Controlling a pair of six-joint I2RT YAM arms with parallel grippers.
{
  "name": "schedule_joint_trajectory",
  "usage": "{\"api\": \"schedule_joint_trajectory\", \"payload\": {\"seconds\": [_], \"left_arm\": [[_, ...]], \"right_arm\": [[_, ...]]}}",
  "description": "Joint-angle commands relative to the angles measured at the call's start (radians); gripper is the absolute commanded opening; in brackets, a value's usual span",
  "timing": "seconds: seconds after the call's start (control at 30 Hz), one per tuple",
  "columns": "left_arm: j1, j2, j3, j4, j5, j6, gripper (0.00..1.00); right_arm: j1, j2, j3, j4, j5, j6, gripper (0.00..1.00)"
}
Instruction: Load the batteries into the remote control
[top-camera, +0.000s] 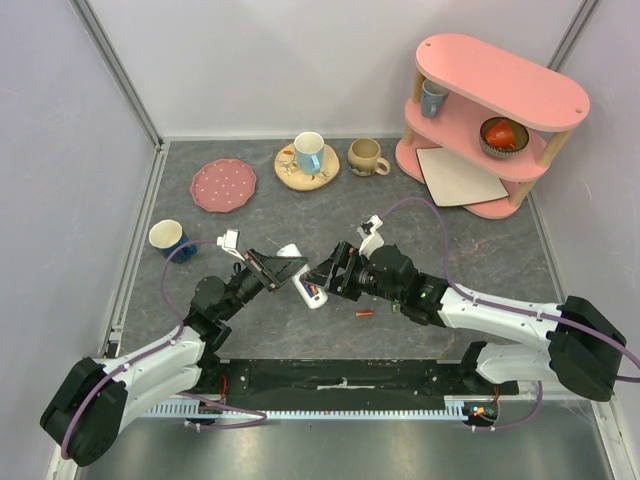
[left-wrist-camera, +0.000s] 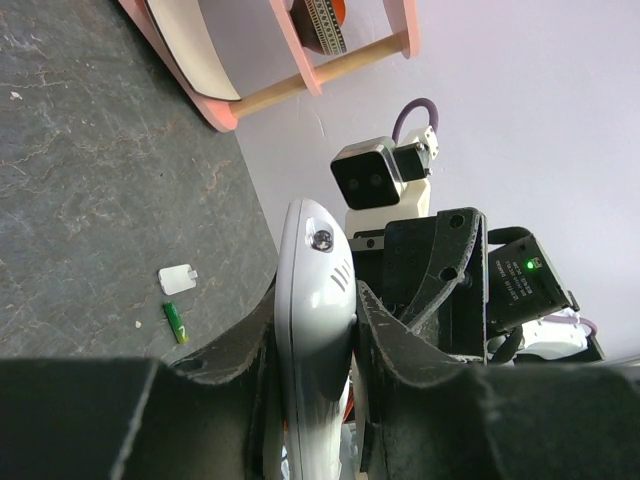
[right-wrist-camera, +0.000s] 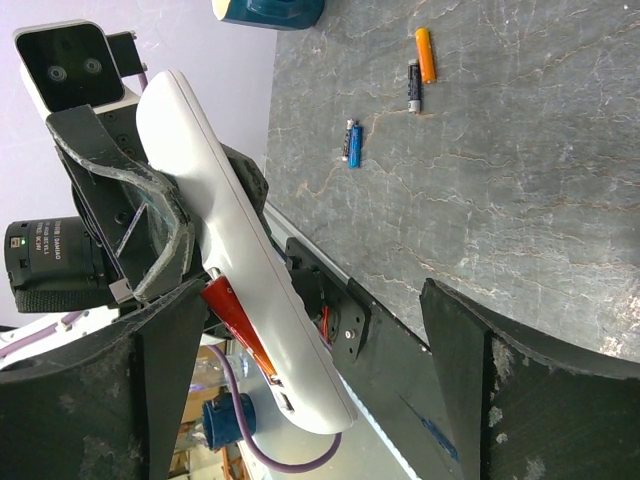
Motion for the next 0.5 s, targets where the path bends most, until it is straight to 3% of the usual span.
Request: {"api": "schedule_joint_trajectory", "payload": {"seconds": [0.0, 0.47], "left_arm": [[0.004, -0.015, 0.014, 0.078, -0.011, 0.031, 0.02], [0.004, -0.003, 0.013, 0.078, -0.011, 0.03, 0.02]], "right_arm": [[-0.005, -0.004, 0.013, 0.033, -0.012, -0.014, 0.96], [-0.005, -0.034, 0.107, -0.053, -0.017, -0.123, 0.98]]}}
